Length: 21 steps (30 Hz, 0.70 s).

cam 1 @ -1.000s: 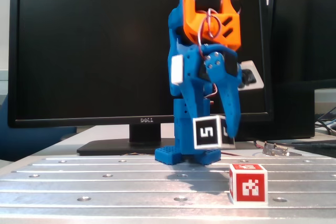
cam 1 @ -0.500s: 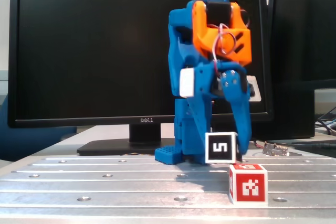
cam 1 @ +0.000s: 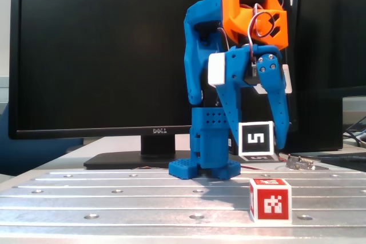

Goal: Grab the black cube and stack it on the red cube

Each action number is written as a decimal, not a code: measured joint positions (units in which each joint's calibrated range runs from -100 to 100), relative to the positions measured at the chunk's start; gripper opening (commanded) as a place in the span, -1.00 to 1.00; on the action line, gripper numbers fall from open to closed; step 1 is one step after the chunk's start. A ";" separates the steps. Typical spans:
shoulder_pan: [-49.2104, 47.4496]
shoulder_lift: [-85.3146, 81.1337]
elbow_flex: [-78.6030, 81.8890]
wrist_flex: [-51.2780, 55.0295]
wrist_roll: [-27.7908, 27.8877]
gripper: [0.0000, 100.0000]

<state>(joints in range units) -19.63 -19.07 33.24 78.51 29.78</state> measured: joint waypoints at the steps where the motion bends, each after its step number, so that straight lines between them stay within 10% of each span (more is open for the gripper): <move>1: 0.07 0.42 -0.45 0.17 0.47 -0.69; 21: 0.00 8.79 -7.97 0.95 9.50 -0.69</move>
<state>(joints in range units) -19.63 -10.27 25.27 79.46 39.28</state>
